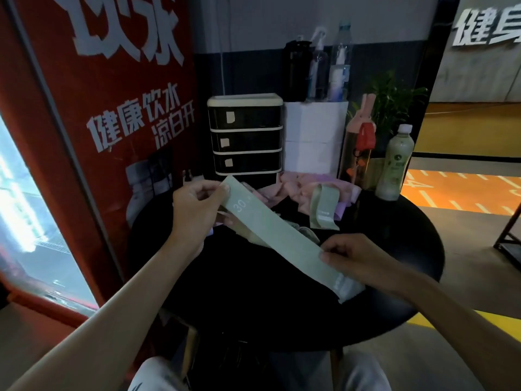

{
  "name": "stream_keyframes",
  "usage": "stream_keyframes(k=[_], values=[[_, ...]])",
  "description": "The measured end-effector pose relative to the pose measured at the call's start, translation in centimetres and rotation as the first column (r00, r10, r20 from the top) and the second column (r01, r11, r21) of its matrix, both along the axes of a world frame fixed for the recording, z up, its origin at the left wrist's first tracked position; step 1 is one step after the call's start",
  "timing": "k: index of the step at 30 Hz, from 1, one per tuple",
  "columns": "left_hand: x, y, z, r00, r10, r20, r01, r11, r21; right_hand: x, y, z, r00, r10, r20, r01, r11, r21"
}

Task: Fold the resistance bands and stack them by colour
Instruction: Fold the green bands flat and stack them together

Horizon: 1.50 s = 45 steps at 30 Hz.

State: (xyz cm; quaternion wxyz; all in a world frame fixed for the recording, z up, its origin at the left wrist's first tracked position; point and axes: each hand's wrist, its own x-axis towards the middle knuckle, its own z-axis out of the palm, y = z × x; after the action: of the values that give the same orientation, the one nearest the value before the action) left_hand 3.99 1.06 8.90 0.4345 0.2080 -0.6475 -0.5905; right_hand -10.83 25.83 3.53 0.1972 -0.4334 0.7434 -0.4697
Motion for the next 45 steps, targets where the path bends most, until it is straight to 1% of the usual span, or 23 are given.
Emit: stream_keyframes(k=[2,5,8,10,11,13,14,16,19,21,23,24,25,27,29,31,33,35,36,38,40,42,45], values=[[0.9,0.2,-1.6,1.000,0.005,0.017,-0.006,0.999,0.032,0.2,0.6,-0.8,1.000,0.002,0.019,-0.003,0.999,0.054],[2.0,-0.2,-3.6,0.999,0.034,0.030,-0.036,0.998,0.049,0.5,1.4,-1.1,0.998,0.055,0.007,-0.056,0.989,0.139],[2.7,-0.8,-4.9,0.995,0.064,0.082,-0.067,0.997,0.046,0.6,1.7,-1.0,1.000,0.023,0.010,-0.024,0.993,0.119],[3.3,-1.0,-5.4,0.990,0.090,0.108,-0.094,0.995,0.035,0.7,1.9,-0.9,0.999,-0.043,0.013,0.042,0.996,0.084],[3.6,-0.9,-5.6,0.988,0.093,0.125,-0.097,0.995,0.024,0.5,2.1,-0.9,0.997,-0.073,-0.012,0.074,0.994,0.082],[4.3,-0.9,-6.4,0.977,0.085,0.194,-0.078,0.996,-0.045,0.2,2.6,-0.9,0.991,-0.101,-0.084,0.109,0.989,0.098],[4.6,-1.0,-7.0,0.965,0.095,0.243,-0.068,0.991,-0.116,0.1,2.8,-0.8,0.989,-0.107,-0.105,0.118,0.988,0.104],[5.1,-1.2,-8.1,0.939,0.117,0.324,-0.028,0.964,-0.265,0.0,3.5,-0.8,0.985,-0.121,-0.122,0.134,0.986,0.104],[5.7,-1.1,-9.3,0.894,0.127,0.430,0.060,0.916,-0.396,-0.4,4.5,-0.9,0.981,-0.143,-0.132,0.158,0.981,0.115],[5.9,-1.1,-9.8,0.857,0.135,0.497,0.127,0.880,-0.457,-0.6,5.0,-1.4,0.980,-0.098,-0.172,0.134,0.969,0.206],[6.1,-1.2,-10.2,0.822,0.152,0.549,0.189,0.836,-0.515,-0.8,5.4,-2.0,0.951,-0.057,-0.304,0.167,0.921,0.351],[6.0,-1.3,-10.3,0.817,0.158,0.554,0.211,0.813,-0.543,-0.8,5.7,-2.2,0.925,-0.038,-0.377,0.199,0.896,0.397],[6.1,-1.2,-10.2,0.817,0.162,0.553,0.220,0.800,-0.559,-0.7,5.8,-2.3,0.913,-0.035,-0.407,0.214,0.889,0.404],[6.1,-1.2,-10.0,0.808,0.165,0.565,0.238,0.786,-0.571,-0.6,5.9,-2.5,0.910,-0.054,-0.411,0.216,0.908,0.359],[6.0,-1.1,-10.0,0.766,0.182,0.617,0.291,0.758,-0.584,-0.4,5.8,-2.4,0.901,-0.053,-0.431,0.216,0.916,0.339],[5.9,-1.0,-9.9,0.730,0.198,0.654,0.325,0.741,-0.588,-0.5,5.8,-2.4,0.906,-0.041,-0.422,0.203,0.915,0.348],[5.7,-1.0,-9.7,0.721,0.204,0.663,0.341,0.728,-0.595,-0.8,5.8,-2.1,0.920,-0.026,-0.391,0.185,0.908,0.375],[5.3,-0.7,-9.6,0.738,0.235,0.633,0.334,0.687,-0.645,-1.3,5.2,-2.0,0.931,-0.038,-0.362,0.175,0.919,0.353],[4.9,-0.4,-9.6,0.759,0.250,0.601,0.319,0.662,-0.678,-1.9,4.7,-2.3,0.935,-0.071,-0.349,0.187,0.932,0.310],[3.8,0.9,-9.2,0.797,0.250,0.549,0.306,0.617,-0.725,-3.0,3.3,-2.4,0.916,-0.180,-0.360,0.267,0.940,0.210],[2.1,2.6,-8.7,0.827,0.195,0.528,0.331,0.591,-0.736,-4.3,1.4,-2.5,0.880,-0.283,-0.382,0.353,0.927,0.128],[0.4,4.4,-8.6,0.839,0.109,0.533,0.381,0.583,-0.718,-5.8,-0.5,-2.5,0.844,-0.374,-0.385,0.437,0.895,0.087],[-1.1,6.2,-9.5,0.805,-0.010,0.593,0.475,0.608,-0.636,-7.9,-2.8,-3.0,0.796,-0.438,-0.418,0.508,0.859,0.066]])
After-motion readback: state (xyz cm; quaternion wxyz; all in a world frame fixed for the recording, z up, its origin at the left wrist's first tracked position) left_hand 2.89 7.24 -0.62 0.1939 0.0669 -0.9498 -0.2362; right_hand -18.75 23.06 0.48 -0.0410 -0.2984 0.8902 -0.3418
